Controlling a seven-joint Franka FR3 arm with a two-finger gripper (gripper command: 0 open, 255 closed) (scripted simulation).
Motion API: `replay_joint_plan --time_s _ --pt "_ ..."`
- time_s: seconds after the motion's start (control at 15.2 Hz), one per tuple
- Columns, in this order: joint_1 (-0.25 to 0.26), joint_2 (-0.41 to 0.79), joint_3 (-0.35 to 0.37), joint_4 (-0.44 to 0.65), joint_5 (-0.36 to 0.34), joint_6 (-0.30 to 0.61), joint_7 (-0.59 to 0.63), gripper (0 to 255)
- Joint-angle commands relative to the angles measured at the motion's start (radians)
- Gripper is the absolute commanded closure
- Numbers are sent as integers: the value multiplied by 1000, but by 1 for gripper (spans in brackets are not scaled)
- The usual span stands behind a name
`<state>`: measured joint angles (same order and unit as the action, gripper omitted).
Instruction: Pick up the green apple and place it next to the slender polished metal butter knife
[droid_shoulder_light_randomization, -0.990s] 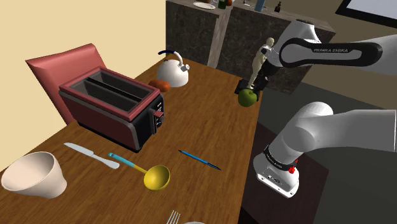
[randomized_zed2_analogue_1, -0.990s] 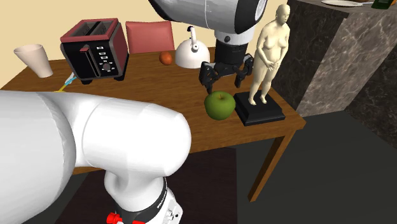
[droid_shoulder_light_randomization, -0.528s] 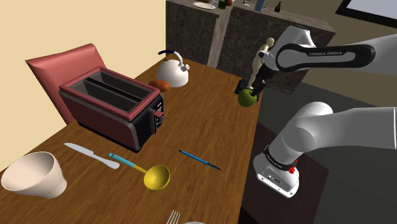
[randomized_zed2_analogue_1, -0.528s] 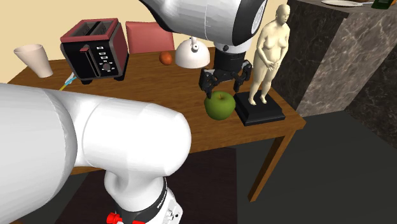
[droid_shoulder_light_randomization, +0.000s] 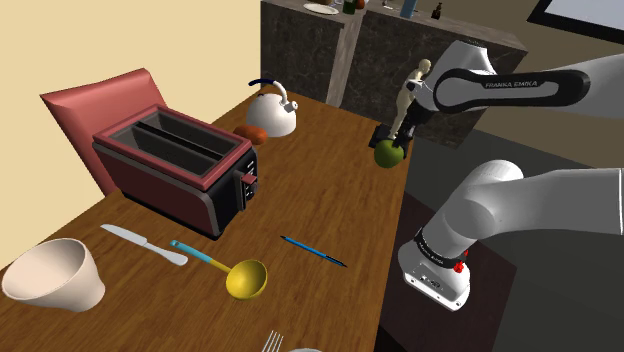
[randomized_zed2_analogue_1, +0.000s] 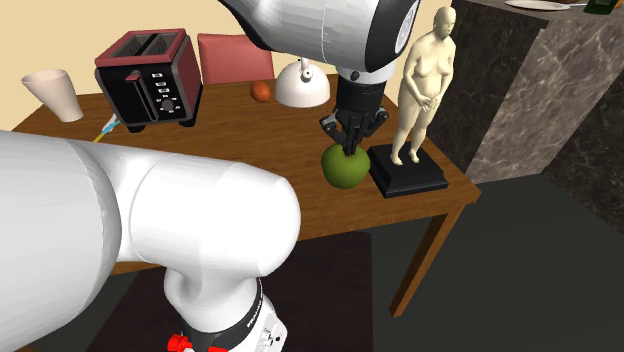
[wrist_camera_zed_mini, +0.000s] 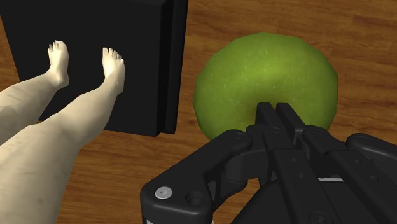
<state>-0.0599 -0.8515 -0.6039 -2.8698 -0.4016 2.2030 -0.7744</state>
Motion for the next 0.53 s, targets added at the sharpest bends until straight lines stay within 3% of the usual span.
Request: replay_joint_plan --time_s 0.0,0.26,0.46 --pt "0 0 0 0 0 0 0 255" --pt "0 0 0 0 0 0 0 255" --pt "3 -25 20 27 16 -51 2 255"
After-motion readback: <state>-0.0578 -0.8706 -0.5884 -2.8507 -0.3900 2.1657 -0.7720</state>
